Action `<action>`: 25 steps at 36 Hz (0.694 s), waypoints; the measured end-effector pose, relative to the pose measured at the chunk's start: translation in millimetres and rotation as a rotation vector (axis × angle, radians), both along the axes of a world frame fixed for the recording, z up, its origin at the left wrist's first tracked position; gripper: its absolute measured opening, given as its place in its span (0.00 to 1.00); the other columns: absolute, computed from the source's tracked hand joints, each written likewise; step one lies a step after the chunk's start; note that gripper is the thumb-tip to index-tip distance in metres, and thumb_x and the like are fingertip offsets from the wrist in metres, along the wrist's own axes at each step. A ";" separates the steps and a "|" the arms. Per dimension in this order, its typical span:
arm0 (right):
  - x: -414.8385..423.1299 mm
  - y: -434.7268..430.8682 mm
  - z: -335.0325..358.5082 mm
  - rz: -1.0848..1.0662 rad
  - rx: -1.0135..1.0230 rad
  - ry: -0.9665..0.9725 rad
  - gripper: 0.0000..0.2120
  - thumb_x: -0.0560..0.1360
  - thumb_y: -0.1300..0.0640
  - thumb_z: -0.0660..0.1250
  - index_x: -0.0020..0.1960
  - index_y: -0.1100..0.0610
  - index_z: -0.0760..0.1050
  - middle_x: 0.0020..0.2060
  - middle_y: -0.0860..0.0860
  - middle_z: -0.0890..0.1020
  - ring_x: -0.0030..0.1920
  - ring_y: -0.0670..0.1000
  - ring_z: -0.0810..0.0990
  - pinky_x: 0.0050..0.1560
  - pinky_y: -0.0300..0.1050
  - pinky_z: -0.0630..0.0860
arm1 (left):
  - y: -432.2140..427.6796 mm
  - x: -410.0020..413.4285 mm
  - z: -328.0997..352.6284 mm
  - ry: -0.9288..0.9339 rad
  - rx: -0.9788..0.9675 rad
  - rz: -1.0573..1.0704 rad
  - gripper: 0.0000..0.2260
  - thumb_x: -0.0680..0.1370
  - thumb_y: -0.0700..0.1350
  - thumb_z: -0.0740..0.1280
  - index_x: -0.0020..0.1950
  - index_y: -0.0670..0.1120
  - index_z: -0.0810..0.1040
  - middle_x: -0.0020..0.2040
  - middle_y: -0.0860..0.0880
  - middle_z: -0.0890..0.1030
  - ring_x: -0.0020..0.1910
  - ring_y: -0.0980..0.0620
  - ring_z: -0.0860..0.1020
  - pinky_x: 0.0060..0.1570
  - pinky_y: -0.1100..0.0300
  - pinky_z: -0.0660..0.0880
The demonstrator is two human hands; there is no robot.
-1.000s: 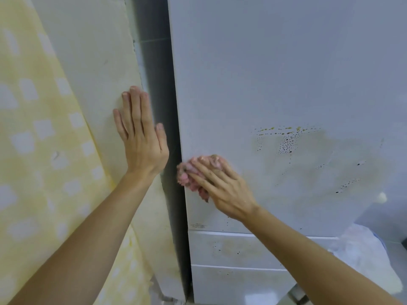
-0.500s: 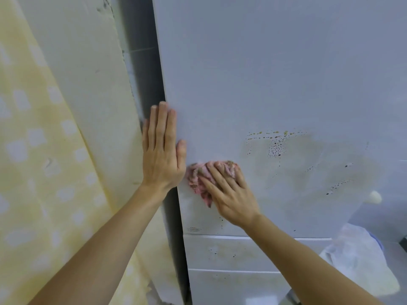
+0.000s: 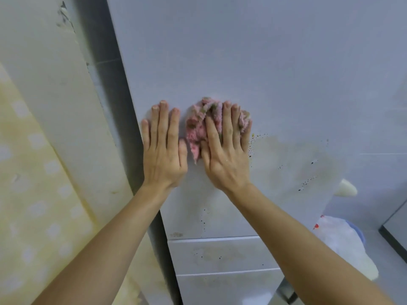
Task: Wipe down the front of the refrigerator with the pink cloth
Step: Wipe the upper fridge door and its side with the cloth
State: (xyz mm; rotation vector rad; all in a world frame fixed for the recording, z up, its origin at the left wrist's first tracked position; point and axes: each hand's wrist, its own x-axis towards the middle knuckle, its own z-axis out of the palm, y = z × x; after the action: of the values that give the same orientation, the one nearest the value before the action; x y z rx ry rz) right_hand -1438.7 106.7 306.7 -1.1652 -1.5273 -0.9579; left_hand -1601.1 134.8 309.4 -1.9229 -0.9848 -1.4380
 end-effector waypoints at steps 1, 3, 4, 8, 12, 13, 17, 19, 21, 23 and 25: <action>2.6 1.2 -12.9 0.013 -0.009 -0.023 0.26 0.85 0.53 0.60 0.82 0.57 0.61 0.82 0.58 0.56 0.84 0.60 0.51 0.83 0.64 0.46 | 0.4 0.3 -0.4 -0.003 0.003 0.003 0.27 0.84 0.40 0.56 0.83 0.38 0.54 0.83 0.33 0.58 0.85 0.48 0.42 0.83 0.41 0.43; 11.1 0.1 -44.2 0.035 -0.049 -0.090 0.28 0.85 0.52 0.62 0.82 0.56 0.59 0.83 0.56 0.55 0.85 0.58 0.47 0.83 0.63 0.47 | 1.0 1.0 -0.8 -0.001 0.007 0.006 0.27 0.85 0.39 0.56 0.83 0.37 0.55 0.82 0.32 0.58 0.85 0.47 0.43 0.83 0.40 0.44; 17.4 -1.2 -62.3 0.041 -0.067 -0.143 0.29 0.84 0.51 0.63 0.82 0.55 0.59 0.83 0.56 0.54 0.85 0.57 0.47 0.83 0.63 0.47 | 1.2 1.2 -1.0 0.001 0.010 0.011 0.26 0.85 0.40 0.56 0.83 0.37 0.56 0.82 0.32 0.58 0.84 0.46 0.43 0.82 0.39 0.44; 48.2 -8.3 -115.8 0.036 -0.140 -0.366 0.34 0.82 0.49 0.66 0.83 0.54 0.57 0.82 0.55 0.59 0.85 0.56 0.49 0.83 0.60 0.48 | -0.3 1.7 -0.3 0.009 0.012 0.028 0.25 0.87 0.43 0.53 0.83 0.37 0.56 0.83 0.33 0.58 0.84 0.45 0.45 0.82 0.39 0.46; 56.2 -15.5 -115.3 0.003 -0.179 -0.420 0.41 0.79 0.54 0.69 0.85 0.53 0.51 0.84 0.54 0.53 0.85 0.54 0.48 0.84 0.59 0.45 | -3.2 1.7 1.3 0.011 0.001 0.023 0.26 0.87 0.43 0.54 0.84 0.37 0.55 0.83 0.34 0.57 0.85 0.45 0.45 0.83 0.39 0.45; 55.6 -17.7 -111.2 -0.008 -0.183 -0.409 0.42 0.78 0.56 0.69 0.85 0.53 0.51 0.85 0.54 0.50 0.85 0.54 0.48 0.84 0.59 0.45 | -4.0 2.2 1.2 0.010 -0.002 0.022 0.26 0.86 0.42 0.54 0.84 0.37 0.55 0.83 0.35 0.57 0.85 0.45 0.45 0.83 0.38 0.46; 55.3 -15.9 -62.5 -0.023 -0.122 -0.225 0.34 0.80 0.59 0.62 0.83 0.58 0.56 0.84 0.58 0.52 0.85 0.57 0.44 0.83 0.60 0.41 | -8.0 6.8 1.2 -0.018 -0.001 0.025 0.28 0.84 0.40 0.58 0.83 0.37 0.54 0.84 0.34 0.56 0.85 0.44 0.47 0.83 0.41 0.44; 54.6 -11.4 -24.7 -0.021 -0.079 -0.125 0.31 0.82 0.59 0.61 0.83 0.60 0.56 0.82 0.62 0.58 0.84 0.62 0.48 0.83 0.62 0.40 | -9.8 11.7 2.0 -0.021 0.014 0.025 0.29 0.83 0.38 0.59 0.83 0.36 0.55 0.84 0.35 0.56 0.85 0.45 0.46 0.83 0.42 0.43; 52.9 -7.8 5.6 -0.015 -0.035 -0.069 0.29 0.84 0.58 0.60 0.82 0.60 0.58 0.81 0.62 0.59 0.82 0.66 0.56 0.83 0.64 0.42 | -10.2 16.4 3.9 -0.037 0.028 0.018 0.29 0.82 0.36 0.61 0.83 0.35 0.56 0.83 0.35 0.57 0.85 0.45 0.47 0.83 0.42 0.44; 50.4 -5.5 19.4 -0.030 0.004 -0.039 0.26 0.85 0.56 0.57 0.81 0.60 0.61 0.81 0.61 0.57 0.81 0.65 0.58 0.83 0.64 0.45 | -10.6 21.2 6.4 -0.061 0.029 0.004 0.31 0.80 0.34 0.62 0.82 0.35 0.57 0.83 0.35 0.57 0.85 0.44 0.47 0.83 0.41 0.45; 47.6 -3.7 15.3 -0.040 0.021 -0.024 0.26 0.85 0.53 0.55 0.81 0.60 0.63 0.81 0.60 0.56 0.81 0.65 0.58 0.83 0.64 0.46 | -11.0 25.2 8.0 -0.066 0.022 -0.020 0.31 0.79 0.33 0.62 0.82 0.35 0.57 0.83 0.34 0.57 0.85 0.44 0.47 0.83 0.40 0.45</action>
State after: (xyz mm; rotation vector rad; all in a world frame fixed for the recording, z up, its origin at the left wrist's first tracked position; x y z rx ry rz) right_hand -1391.1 103.0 322.0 -1.1772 -1.5139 -1.0159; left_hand -1575.9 123.8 317.4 -1.8859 -0.9781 -1.5257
